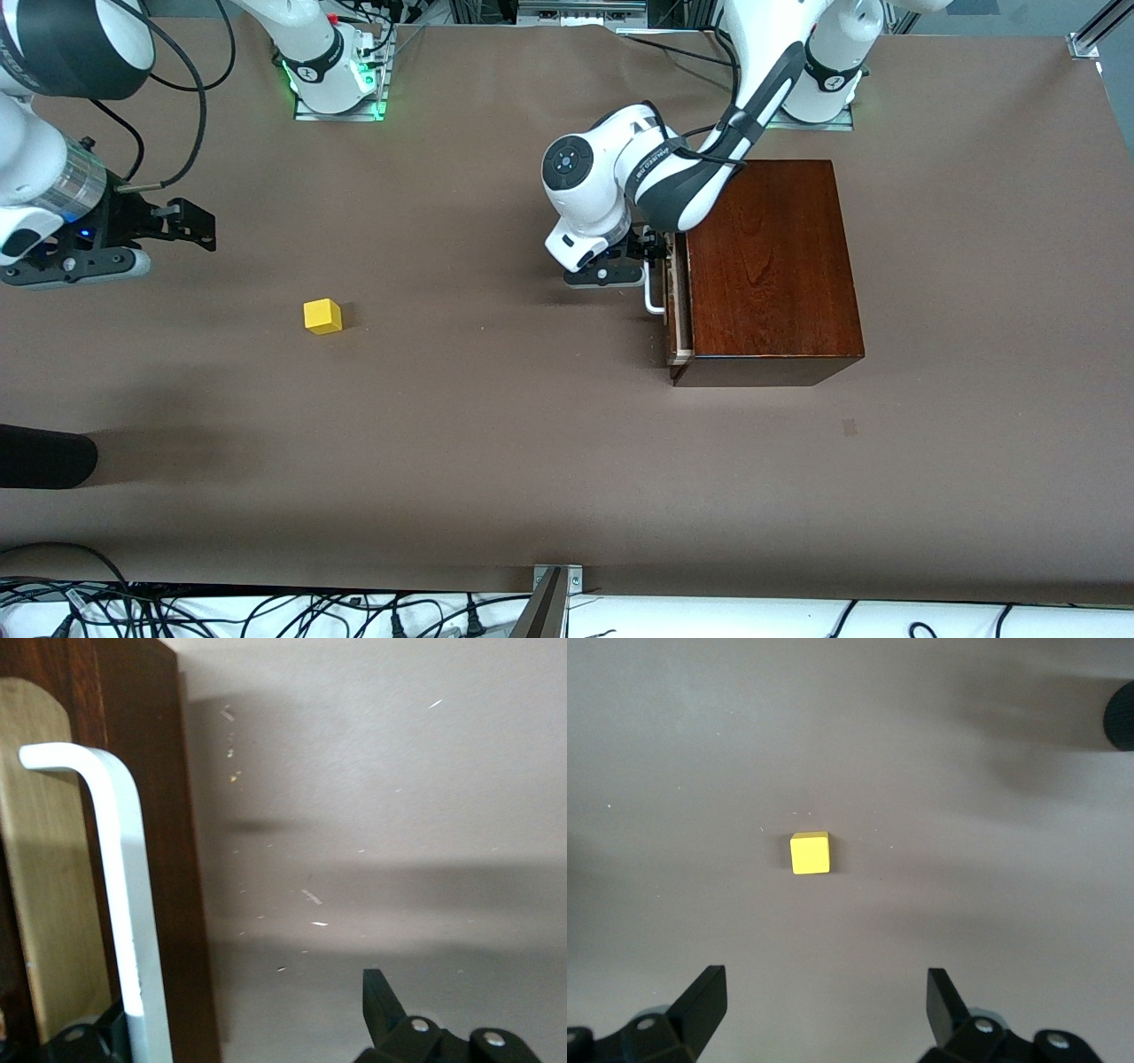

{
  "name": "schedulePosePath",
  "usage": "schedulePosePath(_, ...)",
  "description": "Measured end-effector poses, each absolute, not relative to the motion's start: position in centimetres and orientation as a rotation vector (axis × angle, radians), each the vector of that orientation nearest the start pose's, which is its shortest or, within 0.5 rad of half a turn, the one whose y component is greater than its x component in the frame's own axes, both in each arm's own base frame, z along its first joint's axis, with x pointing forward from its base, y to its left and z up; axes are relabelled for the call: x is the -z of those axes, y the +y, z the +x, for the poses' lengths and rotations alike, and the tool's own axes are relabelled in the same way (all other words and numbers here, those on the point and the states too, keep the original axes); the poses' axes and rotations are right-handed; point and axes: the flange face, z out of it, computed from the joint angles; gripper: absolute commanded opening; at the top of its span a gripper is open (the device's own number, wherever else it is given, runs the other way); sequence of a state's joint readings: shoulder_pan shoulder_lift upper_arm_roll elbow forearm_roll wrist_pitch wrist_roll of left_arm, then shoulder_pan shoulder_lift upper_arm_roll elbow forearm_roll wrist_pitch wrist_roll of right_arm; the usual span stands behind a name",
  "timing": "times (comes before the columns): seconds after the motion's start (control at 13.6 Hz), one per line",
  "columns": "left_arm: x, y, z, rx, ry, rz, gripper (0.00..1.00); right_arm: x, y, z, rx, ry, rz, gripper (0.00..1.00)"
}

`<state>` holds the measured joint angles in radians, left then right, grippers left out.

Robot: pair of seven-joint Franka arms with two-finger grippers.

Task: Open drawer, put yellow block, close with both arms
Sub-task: 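Pull the drawer open with the left gripper while the right gripper reaches the cube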

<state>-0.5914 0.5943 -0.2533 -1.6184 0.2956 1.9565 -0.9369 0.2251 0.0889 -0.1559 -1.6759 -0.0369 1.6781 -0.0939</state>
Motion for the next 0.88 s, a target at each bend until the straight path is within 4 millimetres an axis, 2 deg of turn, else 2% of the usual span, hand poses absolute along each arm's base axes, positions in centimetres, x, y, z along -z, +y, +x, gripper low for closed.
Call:
schedulePosePath(0.22,-27.4,-48.3,46.5,-0.026,0.015,-2.936,1.0,-51.1,4.2,58.7,-0.2,-0.272,-3.178,1.0)
schedulePosePath(0.66,-27.8,-49.2,46.5,0.022,-0.014,-2.976,1.0,-48.6,4.4,59.3,-0.27,-0.275,-3.178,1.0)
schedulePosePath(0.73,-27.8,-49.2,46.5,0.023,-0.016,-2.976,1.0,-47.5,4.5,59.5,-0.285,-0.275,-3.173,1.0)
schedulePosePath(0.88,-27.9,-49.5,46.3,0.029,-0.007,-2.98,1.0,-43.9,4.8,60.0,-0.276,-0.265,-3.153,1.0)
